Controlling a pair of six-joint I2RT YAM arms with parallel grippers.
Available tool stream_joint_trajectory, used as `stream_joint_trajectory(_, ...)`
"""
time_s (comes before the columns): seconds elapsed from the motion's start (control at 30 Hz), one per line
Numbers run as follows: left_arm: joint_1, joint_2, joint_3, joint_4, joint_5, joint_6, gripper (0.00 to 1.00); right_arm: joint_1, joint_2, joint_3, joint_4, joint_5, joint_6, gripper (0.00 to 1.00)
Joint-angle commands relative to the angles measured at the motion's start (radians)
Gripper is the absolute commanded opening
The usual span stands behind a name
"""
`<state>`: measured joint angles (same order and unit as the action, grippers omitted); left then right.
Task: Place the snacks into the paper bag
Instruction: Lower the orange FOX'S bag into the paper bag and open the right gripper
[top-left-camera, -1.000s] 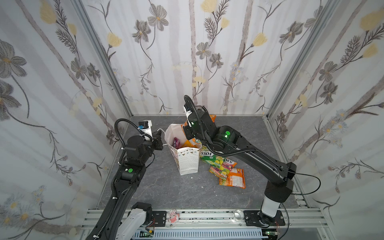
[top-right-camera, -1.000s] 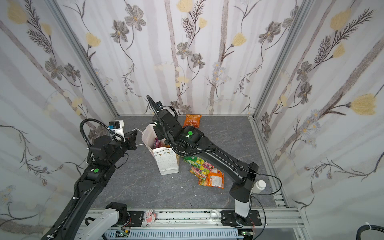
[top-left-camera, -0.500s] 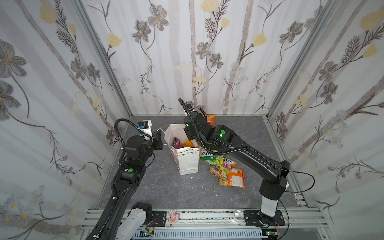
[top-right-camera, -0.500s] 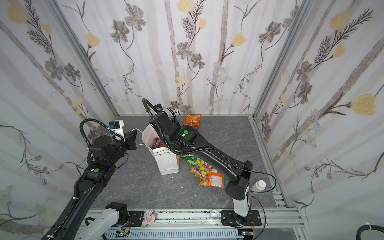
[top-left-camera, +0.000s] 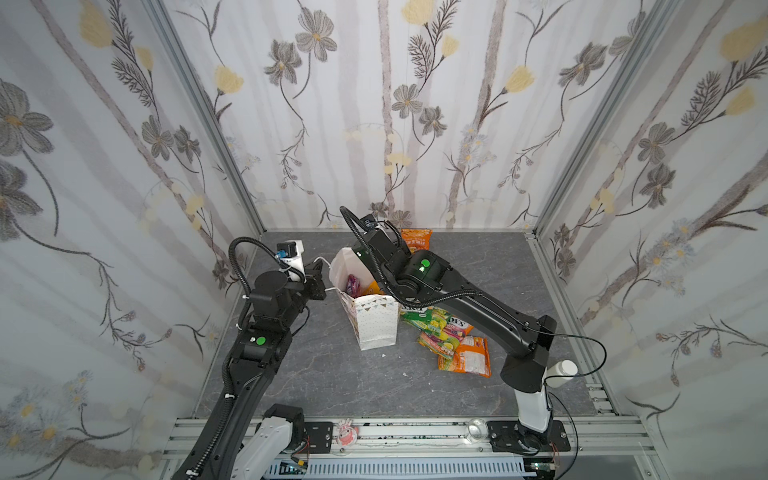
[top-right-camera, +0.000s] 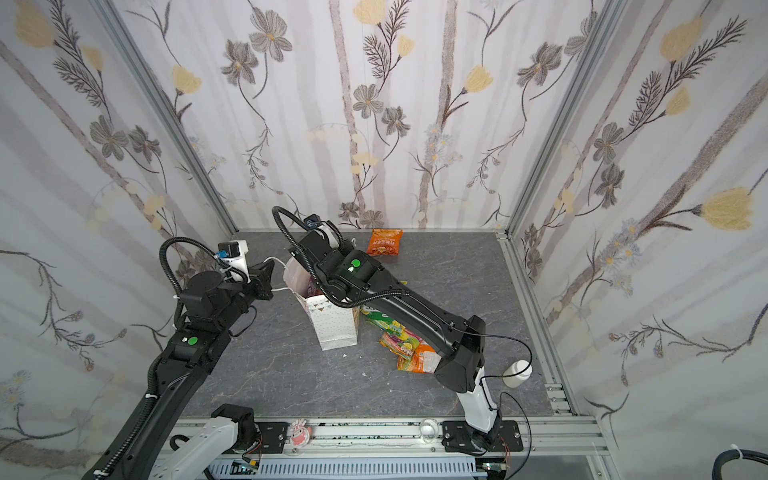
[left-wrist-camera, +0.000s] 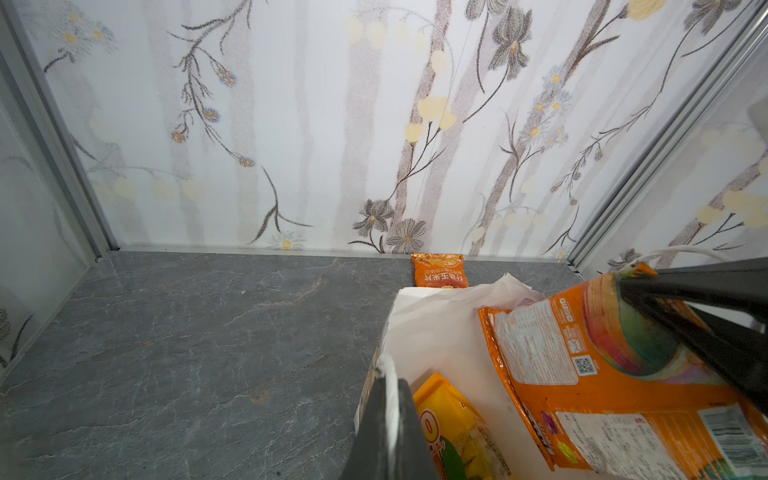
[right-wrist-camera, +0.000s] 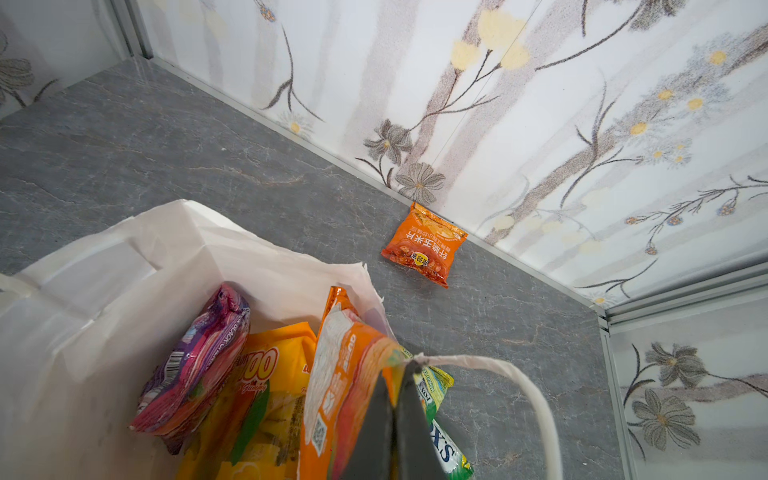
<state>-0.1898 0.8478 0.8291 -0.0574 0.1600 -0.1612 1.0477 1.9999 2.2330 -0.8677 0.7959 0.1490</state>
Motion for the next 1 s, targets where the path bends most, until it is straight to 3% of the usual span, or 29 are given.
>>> stream_joint_trajectory(0.0,0.001,-0.003,-0.002,0.03,0.001,-0.003,0.0,-0.007,0.011,0.009,0.008,0.051,-0.007,0.0)
stream_joint_trajectory(0.33,0.001,-0.005,-0.002,0.03,0.003,-0.002,0.0,-0.029,0.047,0.01,-0.004,0.039,-0.005,0.04)
stream_joint_trajectory(0.47,0.001,-0.006,-0.003,0.031,0.001,-0.002,0.0,-0.031,0.049,0.01,0.003,0.016,-0.002,0.11)
stream_joint_trajectory(0.6,0.001,-0.005,-0.002,0.031,0.003,-0.003,0.0,-0.031,0.044,0.009,0.018,-0.013,-0.002,0.27)
stream_joint_trajectory(0.97,0.001,-0.005,-0.002,0.03,0.0,-0.001,0.0,-0.028,-0.004,0.008,0.07,-0.143,-0.009,0.29)
